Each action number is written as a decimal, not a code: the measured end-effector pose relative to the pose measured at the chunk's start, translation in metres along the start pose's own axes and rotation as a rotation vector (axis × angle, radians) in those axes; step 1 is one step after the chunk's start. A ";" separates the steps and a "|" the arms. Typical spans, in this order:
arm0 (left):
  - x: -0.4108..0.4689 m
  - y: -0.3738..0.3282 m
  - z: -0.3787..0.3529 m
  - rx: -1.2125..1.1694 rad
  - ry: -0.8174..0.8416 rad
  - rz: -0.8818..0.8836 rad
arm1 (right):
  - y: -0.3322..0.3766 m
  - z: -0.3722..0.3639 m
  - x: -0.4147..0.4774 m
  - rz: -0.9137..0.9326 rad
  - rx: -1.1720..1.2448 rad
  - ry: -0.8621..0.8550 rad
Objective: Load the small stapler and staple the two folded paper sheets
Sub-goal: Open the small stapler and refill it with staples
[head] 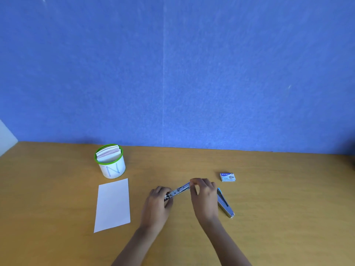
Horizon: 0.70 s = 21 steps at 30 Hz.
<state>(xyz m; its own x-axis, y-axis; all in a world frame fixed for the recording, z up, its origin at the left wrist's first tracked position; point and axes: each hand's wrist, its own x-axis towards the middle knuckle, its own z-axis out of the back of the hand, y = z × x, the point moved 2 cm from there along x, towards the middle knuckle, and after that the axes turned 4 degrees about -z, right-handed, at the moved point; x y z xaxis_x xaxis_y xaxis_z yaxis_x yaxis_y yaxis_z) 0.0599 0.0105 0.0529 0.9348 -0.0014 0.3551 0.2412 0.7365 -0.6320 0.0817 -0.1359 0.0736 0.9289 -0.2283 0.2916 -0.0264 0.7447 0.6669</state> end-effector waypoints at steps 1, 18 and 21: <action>0.001 -0.004 0.002 0.001 -0.012 -0.018 | 0.003 0.001 -0.001 0.001 -0.023 0.005; -0.008 -0.039 0.019 0.029 -0.113 -0.093 | 0.021 0.023 -0.017 -0.086 -0.004 -0.066; -0.007 -0.042 0.022 0.015 -0.135 -0.116 | 0.026 0.022 -0.023 -0.114 0.069 -0.041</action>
<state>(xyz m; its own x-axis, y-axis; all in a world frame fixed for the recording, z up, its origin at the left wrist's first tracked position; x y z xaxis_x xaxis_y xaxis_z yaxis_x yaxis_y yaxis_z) 0.0378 -0.0058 0.0919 0.8571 0.0028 0.5152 0.3408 0.7468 -0.5711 0.0518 -0.1252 0.1000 0.9113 -0.3354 0.2386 0.0514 0.6678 0.7425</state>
